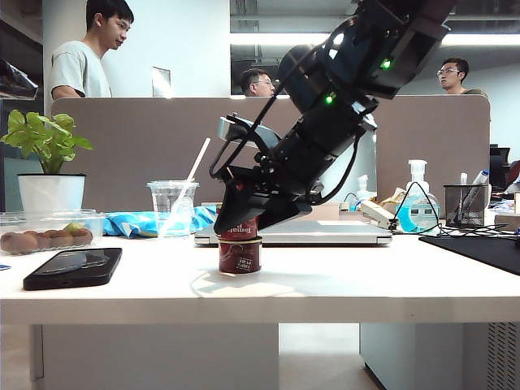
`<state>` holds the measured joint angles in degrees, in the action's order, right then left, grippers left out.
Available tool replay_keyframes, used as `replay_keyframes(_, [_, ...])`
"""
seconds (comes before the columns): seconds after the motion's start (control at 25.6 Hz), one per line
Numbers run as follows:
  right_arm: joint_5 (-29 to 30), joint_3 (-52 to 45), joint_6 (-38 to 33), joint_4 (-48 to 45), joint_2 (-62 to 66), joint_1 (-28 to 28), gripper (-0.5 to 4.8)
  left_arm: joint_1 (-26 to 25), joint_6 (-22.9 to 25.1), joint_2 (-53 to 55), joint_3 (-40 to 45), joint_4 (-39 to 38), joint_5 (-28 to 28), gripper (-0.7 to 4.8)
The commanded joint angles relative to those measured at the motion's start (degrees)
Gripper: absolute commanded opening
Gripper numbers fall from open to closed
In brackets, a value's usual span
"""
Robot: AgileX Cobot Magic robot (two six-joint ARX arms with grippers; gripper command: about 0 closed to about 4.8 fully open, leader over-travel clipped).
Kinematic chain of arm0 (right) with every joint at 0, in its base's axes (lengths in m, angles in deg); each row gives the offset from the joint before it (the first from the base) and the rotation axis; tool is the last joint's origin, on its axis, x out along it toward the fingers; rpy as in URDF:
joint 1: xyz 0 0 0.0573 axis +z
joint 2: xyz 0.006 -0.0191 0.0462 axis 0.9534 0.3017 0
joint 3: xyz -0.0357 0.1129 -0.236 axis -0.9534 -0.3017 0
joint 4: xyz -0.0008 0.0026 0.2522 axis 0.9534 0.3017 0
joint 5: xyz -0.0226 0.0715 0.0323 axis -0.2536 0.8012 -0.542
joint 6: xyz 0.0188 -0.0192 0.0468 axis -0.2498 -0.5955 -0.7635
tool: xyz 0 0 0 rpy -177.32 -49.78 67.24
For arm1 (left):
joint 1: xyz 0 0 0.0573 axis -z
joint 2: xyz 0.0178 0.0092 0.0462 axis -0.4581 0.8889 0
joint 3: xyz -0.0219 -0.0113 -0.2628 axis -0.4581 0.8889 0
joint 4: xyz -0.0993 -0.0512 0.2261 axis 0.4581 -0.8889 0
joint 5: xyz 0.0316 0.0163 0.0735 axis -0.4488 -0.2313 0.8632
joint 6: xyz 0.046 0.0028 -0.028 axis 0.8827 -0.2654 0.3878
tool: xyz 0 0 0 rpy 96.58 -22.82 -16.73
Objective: Stack a can of tomatoes on the right onto the can of tomatoes on the left.
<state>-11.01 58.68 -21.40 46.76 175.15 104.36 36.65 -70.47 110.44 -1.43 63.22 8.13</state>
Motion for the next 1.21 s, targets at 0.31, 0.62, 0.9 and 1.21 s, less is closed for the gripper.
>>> replay_keyframes(0.31, [-2.1, 0.35, 1.75, 4.09, 0.26, 0.04, 2.3, -0.09, 0.46, -0.07, -0.2, -0.04, 0.0, -0.05])
replay_keyframes(0.62, [-2.19, 0.35, 1.92, 4.57, 0.26, 0.04, 3.08, -0.09, 0.44, -0.07, -0.2, 0.0, 0.0, -0.05])
replay_keyframes(0.9, [-2.14, 0.57, 1.92, 4.59, -0.31, 0.07, 4.79, -0.09, 0.44, -0.07, -0.2, -0.02, 0.0, -0.05])
replay_keyframes(1.21, [-3.58, 0.57, 1.88, 9.81, -8.46, 0.2, 3.97, -0.09, 0.2, -0.09, -0.22, 2.27, 0.61, -0.05])
